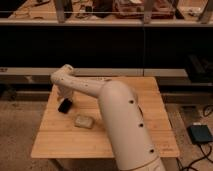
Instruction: Place the eraser on the white sponge
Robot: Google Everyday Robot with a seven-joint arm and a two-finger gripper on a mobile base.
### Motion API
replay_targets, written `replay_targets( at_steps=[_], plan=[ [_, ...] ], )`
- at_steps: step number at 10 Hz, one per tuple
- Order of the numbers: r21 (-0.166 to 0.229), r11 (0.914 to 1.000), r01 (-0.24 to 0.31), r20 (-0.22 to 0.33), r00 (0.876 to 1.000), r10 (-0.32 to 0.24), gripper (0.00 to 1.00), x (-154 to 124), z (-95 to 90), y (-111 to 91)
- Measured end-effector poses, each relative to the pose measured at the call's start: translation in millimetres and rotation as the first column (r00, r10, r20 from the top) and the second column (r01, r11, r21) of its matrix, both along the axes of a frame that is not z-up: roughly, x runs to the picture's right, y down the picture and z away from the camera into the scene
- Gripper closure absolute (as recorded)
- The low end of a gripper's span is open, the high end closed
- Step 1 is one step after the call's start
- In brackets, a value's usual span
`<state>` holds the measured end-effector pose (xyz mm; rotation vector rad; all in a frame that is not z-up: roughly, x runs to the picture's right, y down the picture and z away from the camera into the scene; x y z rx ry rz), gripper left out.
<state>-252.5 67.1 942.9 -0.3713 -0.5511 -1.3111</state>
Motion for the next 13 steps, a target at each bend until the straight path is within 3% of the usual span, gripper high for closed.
replay_targets(
  at_steps=[1, 3, 6, 8, 10, 13],
  plan=[
    [-0.006, 1.0, 0.003, -0.001, 1.0, -0.003, 0.35, -1.2, 1.3, 2.6],
    [-0.013, 0.9999, 0.001, 0.001, 1.0, -0.001, 0.49, -4.5, 2.9, 4.5],
    [-0.017, 0.9997, -0.017, 0.015, 1.0, 0.017, 0.79, -8.4, 0.5, -0.8],
    [-0.024, 0.9993, -0.029, 0.052, 0.998, 0.031, 0.97, -13.8, -8.6, -8.5],
    [-0.018, 0.9988, -0.046, 0.1, 0.994, 0.047, 1.0, -10.1, -24.8, -25.4],
    [-0.024, 0.9975, -0.066, 0.148, 0.987, 0.069, 1.0, 21.2, -54.0, -36.2]
  ],
)
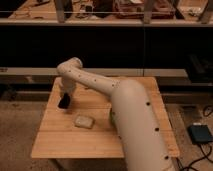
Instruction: Place the eraser on the white sponge
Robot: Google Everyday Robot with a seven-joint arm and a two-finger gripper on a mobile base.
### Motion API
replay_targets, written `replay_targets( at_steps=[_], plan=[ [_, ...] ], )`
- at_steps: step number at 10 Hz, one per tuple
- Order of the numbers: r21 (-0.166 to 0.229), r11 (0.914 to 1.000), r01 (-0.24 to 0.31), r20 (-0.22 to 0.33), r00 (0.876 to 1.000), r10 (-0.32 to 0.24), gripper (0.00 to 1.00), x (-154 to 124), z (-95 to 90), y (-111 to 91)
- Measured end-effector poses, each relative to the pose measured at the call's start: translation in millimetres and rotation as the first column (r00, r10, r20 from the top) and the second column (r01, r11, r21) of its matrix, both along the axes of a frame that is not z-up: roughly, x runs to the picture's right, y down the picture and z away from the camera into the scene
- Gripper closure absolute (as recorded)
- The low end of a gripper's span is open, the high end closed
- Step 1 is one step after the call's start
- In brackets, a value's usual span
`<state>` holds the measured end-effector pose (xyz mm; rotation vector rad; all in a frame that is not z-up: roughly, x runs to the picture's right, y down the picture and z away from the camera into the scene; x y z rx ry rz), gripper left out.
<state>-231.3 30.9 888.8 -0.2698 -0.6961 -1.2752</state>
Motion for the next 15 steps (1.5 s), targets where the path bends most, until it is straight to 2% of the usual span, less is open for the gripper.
replay_targets(
  at_steps=[1, 4, 6, 9, 11, 15],
  plan=[
    [-0.002, 1.0, -0.003, 0.008, 1.0, 0.003, 1.0, 11.2, -8.4, 0.9],
    [0.009, 0.9997, -0.022, 0.021, 1.0, 0.022, 1.0, 62.6, -50.4, 13.3],
    [0.033, 0.999, -0.029, 0.021, 0.999, 0.028, 1.0, 82.7, -71.5, 31.9],
    [0.096, 0.9954, 0.001, 0.009, 1.0, -0.001, 1.0, 87.7, -77.2, 59.0],
    [0.102, 0.9948, 0.005, 0.004, 1.0, -0.005, 1.0, 83.5, -76.6, 74.0],
    [0.044, 0.9983, -0.038, 0.003, 0.999, 0.038, 1.0, 93.2, -76.3, 109.6]
  ],
)
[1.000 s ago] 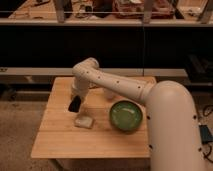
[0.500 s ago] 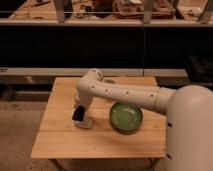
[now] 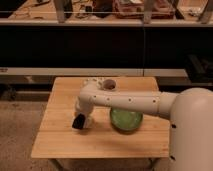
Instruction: Place the eraser on the white sponge
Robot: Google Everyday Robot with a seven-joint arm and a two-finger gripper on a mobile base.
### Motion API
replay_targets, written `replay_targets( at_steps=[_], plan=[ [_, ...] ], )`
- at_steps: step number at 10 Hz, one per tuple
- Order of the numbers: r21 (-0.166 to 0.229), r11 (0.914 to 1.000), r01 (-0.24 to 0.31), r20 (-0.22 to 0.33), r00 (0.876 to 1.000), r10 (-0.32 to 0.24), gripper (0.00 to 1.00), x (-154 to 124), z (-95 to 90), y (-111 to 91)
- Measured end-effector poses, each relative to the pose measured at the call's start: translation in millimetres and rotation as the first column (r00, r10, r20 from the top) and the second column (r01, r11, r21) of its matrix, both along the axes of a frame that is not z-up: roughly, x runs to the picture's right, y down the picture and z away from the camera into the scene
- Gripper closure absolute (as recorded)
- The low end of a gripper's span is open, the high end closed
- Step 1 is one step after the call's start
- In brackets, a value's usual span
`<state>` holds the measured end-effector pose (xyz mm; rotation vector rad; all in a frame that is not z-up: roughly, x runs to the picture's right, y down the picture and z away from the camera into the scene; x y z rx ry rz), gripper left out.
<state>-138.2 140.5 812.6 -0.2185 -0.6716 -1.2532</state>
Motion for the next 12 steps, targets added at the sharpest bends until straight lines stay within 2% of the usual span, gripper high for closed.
replay_targets(
  at_steps=[3, 7, 8, 9, 12],
  plan=[
    [-0.012, 0.9999, 0.001, -0.006, 1.0, -0.001, 1.0, 12.6, 3.2, 9.1],
    [-0.005, 1.0, -0.002, -0.012, 1.0, 0.002, 1.0, 19.0, 11.1, 4.3],
    [-0.006, 1.0, 0.0, -0.011, 1.0, -0.001, 0.97, 17.4, 12.8, 3.7],
    [-0.009, 1.0, 0.001, -0.011, 1.0, -0.001, 0.9, 15.9, 14.0, 3.6],
    [-0.013, 0.9999, 0.001, -0.018, 1.0, -0.001, 0.6, 16.0, 17.5, 1.6]
  ],
)
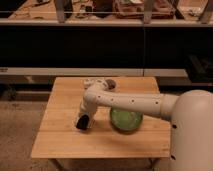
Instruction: Place the eraser on the white sponge
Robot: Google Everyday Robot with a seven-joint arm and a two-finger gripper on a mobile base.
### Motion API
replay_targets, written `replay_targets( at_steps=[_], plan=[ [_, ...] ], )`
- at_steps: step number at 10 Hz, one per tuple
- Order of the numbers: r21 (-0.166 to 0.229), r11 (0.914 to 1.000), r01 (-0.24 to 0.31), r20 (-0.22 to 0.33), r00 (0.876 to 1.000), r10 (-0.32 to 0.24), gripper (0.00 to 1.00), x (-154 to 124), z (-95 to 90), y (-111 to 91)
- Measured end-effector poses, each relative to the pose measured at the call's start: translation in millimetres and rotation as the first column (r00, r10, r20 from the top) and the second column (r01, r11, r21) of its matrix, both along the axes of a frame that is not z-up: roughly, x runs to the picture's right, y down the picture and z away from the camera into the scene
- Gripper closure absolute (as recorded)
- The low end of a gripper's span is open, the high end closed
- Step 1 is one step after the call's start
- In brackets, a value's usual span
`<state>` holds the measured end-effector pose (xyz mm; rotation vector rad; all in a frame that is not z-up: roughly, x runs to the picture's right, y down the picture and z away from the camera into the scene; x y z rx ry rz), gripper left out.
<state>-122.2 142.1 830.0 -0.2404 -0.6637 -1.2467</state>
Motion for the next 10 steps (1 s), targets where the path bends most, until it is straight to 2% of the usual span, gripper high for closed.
replay_targets(
  at_steps=[2, 3, 10],
  plan=[
    [0.002, 1.0, 0.003, -0.002, 1.0, -0.003, 0.4, -1.2, 0.8, -1.7],
    [0.003, 1.0, 0.004, -0.002, 1.0, -0.004, 0.35, -1.3, 0.7, -2.2],
    [-0.017, 0.9999, 0.004, 0.012, 1.0, -0.004, 0.34, -0.1, -4.5, -3.7]
  ],
)
